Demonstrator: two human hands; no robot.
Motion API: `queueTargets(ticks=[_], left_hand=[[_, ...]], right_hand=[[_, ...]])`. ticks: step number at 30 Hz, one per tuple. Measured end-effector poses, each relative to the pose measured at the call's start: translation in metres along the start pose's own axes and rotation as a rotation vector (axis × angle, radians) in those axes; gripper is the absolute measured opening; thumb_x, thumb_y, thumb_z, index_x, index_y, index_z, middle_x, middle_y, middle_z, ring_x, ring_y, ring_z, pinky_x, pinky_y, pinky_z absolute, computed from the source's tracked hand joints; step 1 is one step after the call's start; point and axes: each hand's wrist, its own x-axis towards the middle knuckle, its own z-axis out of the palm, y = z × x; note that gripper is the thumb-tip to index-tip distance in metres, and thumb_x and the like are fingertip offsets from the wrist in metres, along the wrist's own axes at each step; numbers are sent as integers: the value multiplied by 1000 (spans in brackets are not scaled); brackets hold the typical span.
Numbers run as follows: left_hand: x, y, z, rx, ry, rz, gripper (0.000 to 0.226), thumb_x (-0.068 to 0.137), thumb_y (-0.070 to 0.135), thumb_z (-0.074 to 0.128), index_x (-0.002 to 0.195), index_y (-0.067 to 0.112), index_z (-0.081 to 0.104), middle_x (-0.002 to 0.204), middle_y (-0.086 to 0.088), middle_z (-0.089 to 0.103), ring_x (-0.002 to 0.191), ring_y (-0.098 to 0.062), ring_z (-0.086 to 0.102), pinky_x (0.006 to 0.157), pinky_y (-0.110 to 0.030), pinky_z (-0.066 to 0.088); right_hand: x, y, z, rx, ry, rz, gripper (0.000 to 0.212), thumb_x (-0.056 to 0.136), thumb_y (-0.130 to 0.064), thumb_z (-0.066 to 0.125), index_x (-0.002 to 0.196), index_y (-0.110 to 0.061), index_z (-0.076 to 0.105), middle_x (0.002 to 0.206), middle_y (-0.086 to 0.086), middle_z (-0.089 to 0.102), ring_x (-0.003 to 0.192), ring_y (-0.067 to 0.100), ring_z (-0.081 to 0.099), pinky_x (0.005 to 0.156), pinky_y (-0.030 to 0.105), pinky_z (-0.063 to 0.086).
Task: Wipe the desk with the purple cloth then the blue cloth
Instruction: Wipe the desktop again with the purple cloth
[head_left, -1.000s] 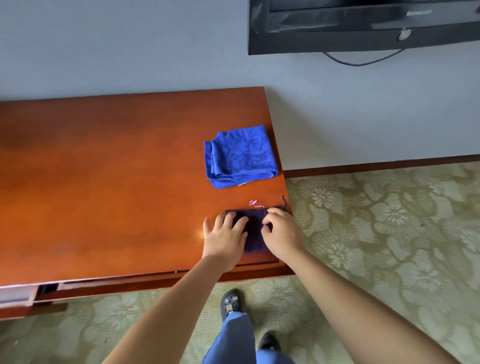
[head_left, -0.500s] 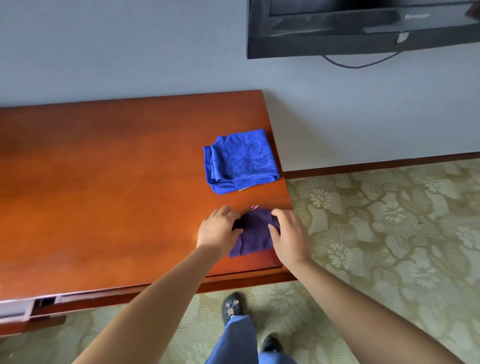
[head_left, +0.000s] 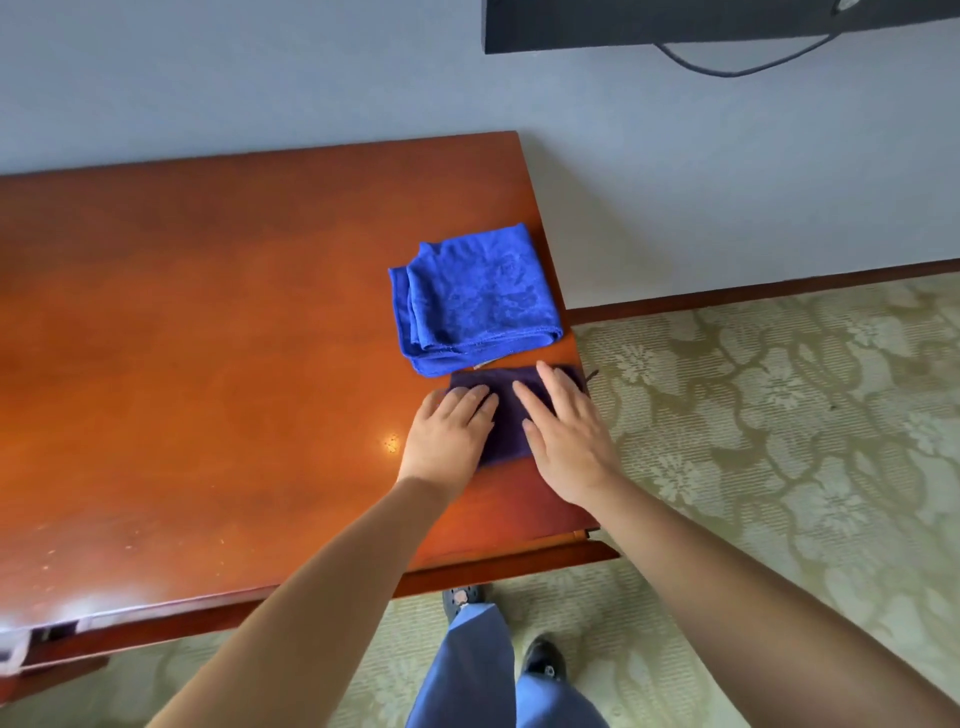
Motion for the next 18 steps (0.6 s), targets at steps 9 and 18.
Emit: queueTargets(ticks=[9, 18], left_hand=[[-3, 6, -16, 55, -412, -111, 52, 105, 34, 14, 154, 26, -2, 162, -3, -8, 148, -16, -8, 119, -45, -6], [-66, 43, -27, 14, -429, -128, 52, 104, 40, 14, 153, 33, -5, 161, 3, -12, 148, -13, -9, 118, -49, -5]], right_hand=[[-7, 8, -1, -1, -194, 14, 59, 97, -44, 21, 149, -17, 33, 155, 13, 29, 144, 30, 26, 115, 43, 25], [-68, 3, -12, -21, -276, -59, 70, 92, -54, 5, 153, -22, 16, 161, 7, 9, 148, 23, 8, 119, 39, 11]])
